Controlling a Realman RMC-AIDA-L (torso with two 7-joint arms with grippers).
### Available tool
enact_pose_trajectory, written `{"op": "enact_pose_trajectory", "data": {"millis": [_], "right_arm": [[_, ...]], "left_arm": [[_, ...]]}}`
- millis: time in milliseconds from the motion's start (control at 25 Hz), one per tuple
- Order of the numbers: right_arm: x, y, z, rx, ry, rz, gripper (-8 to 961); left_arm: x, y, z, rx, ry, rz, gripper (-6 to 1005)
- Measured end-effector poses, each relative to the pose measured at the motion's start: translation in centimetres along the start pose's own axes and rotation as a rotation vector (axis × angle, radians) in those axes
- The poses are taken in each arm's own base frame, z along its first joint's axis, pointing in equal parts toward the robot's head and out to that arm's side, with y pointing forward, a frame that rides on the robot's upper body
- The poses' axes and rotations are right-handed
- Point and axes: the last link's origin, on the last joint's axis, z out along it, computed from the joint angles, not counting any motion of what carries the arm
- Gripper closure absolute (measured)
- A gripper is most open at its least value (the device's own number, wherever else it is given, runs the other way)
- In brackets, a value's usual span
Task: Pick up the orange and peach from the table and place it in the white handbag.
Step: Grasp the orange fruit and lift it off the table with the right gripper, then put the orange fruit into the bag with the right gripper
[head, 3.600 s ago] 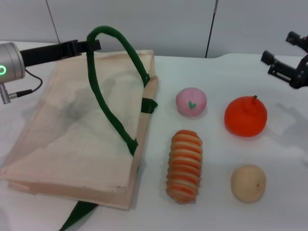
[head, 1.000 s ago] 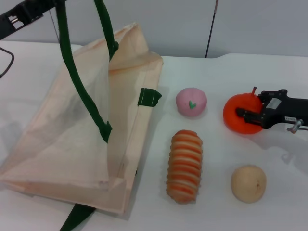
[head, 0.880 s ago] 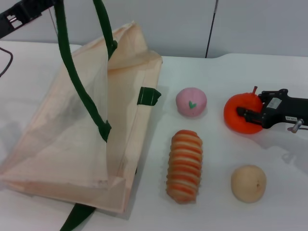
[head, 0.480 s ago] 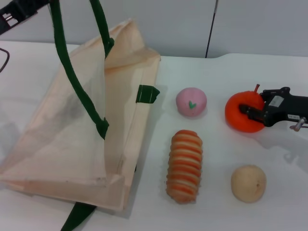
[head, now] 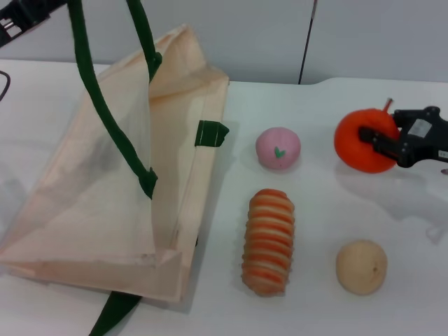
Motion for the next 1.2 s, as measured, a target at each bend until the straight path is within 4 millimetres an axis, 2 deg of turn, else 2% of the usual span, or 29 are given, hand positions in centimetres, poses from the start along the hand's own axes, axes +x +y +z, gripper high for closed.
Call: {"op": "enact_pose_trajectory", "data": {"millis": [120, 240, 480, 720, 1200], "right_arm": [[-1.1, 0.5, 0.1, -0.041, -0.055, -0.017, 602], [-2.3, 1.3, 1.1, -0.097, -0.104, -0.045, 630], [-5.2, 3.6, 5.2, -0.229, -0.147, -0.114, 681], [-6.5, 5.7, 9.3, -0.285, -0.083, -0.173, 740], [-9.9, 10.6, 14.4, -0.45, -0.011, -0.326, 831]], "left_arm": [[0.1, 0.0, -0.1, -0.001, 0.005, 0.0, 870], [0.1, 0.0, 0.0, -0.004, 0.006, -0.001, 871], [0.2, 0.2, 0.6, -0.022, 0.015, -0.01, 871], [0.3, 0.7, 1.7, -0.073, 0.017, -0.02, 871], [0.4, 0.9, 2.3, -0.088, 0.019, -0.015, 871]]}}
